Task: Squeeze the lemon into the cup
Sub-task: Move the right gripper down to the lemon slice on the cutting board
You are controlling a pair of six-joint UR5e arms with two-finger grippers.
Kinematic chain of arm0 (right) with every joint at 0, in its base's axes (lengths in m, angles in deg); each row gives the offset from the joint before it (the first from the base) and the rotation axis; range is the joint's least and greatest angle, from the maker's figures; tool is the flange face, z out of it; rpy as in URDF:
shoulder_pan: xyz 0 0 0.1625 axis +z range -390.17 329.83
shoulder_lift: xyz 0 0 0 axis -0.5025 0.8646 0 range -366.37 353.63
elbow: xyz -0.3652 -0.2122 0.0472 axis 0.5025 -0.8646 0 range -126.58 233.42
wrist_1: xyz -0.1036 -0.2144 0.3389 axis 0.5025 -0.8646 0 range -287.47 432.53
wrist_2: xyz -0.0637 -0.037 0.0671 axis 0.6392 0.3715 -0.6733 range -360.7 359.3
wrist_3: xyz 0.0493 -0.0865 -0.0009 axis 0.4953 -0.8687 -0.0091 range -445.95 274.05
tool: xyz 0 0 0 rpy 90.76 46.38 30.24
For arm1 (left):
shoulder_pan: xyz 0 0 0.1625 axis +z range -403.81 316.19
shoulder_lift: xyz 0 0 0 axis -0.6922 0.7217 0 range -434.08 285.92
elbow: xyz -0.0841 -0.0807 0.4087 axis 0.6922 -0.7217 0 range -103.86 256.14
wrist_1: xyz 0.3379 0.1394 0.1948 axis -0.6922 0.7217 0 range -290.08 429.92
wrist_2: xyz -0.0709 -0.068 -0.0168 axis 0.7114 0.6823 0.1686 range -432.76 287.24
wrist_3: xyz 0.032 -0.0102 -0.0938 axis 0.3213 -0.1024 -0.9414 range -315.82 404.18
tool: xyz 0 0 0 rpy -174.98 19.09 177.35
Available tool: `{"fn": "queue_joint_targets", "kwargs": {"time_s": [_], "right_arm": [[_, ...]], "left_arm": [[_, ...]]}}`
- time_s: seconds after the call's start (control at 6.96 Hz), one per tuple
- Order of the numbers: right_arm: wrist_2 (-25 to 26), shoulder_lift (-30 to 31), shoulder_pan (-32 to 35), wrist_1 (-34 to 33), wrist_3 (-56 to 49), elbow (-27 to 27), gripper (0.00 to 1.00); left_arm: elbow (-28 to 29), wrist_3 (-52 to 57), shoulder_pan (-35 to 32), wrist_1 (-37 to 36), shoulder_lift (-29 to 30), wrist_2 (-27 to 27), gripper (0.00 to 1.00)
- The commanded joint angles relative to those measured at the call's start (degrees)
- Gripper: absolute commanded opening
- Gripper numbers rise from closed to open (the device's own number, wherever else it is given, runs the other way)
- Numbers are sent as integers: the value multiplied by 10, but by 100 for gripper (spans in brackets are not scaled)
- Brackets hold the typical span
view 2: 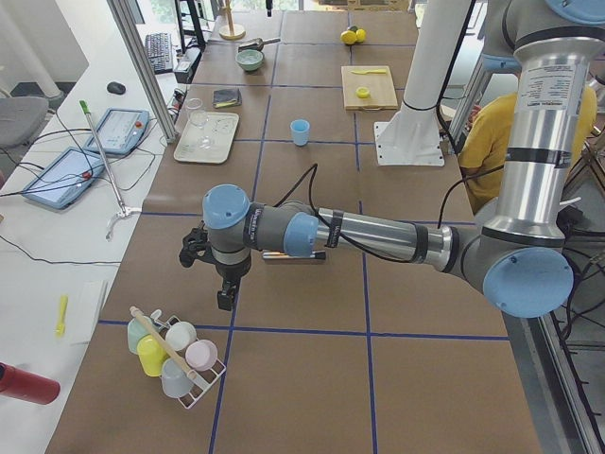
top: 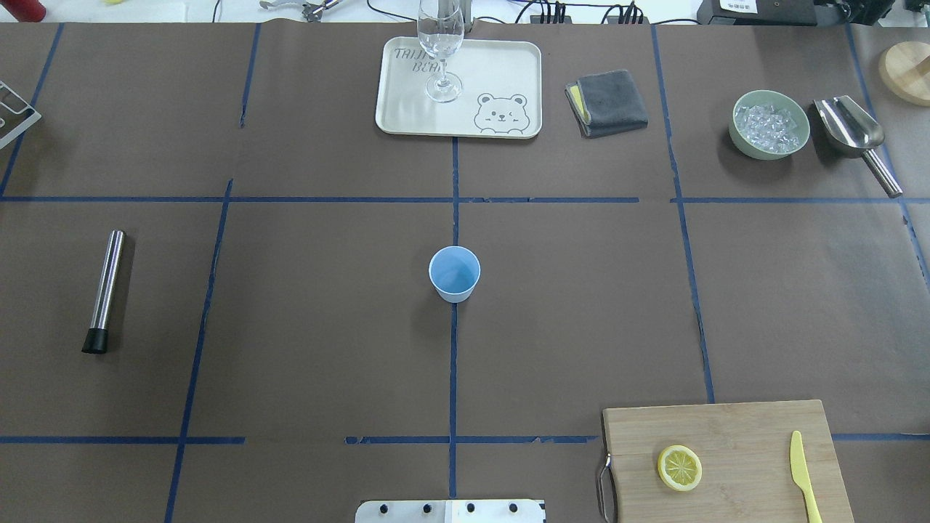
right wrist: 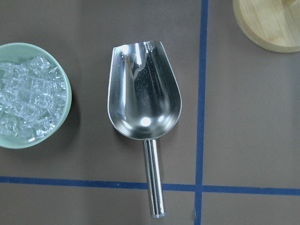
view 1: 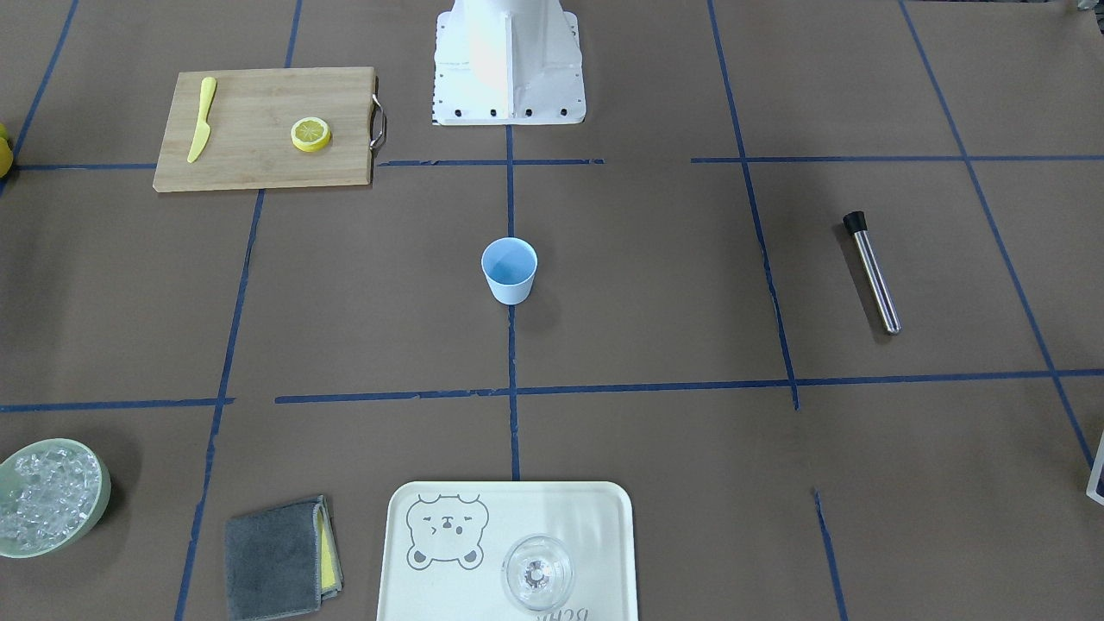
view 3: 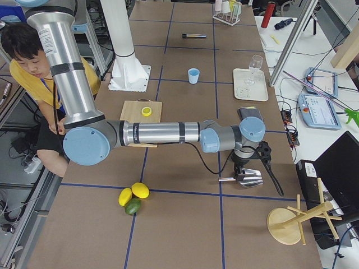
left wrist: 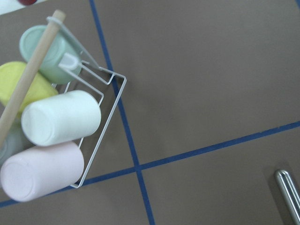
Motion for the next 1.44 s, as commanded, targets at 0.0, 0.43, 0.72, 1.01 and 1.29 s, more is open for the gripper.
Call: {"fn": "queue_joint_targets", "kwargs": {"time_s": [0.0, 0.43, 0.72, 1.01, 1.29], "right_arm": [[-2, 17, -10, 6, 0, 9, 100], [-5, 15, -44, 6, 3, 17, 100], [-5, 17, -107, 6, 4, 69, 100], [-1, 70, -204, 6, 158, 237, 100], [48, 128, -312, 17, 344, 372, 100]], "left_arm": [[-9, 19, 3, 11, 0, 9, 100], [-21, 14, 5, 20, -2, 12, 100], [-13, 12, 6, 45, -1, 11, 100], [-15, 14, 8, 65, -15, 11, 100], [-20, 8, 63, 117, -15, 11, 100]]}}
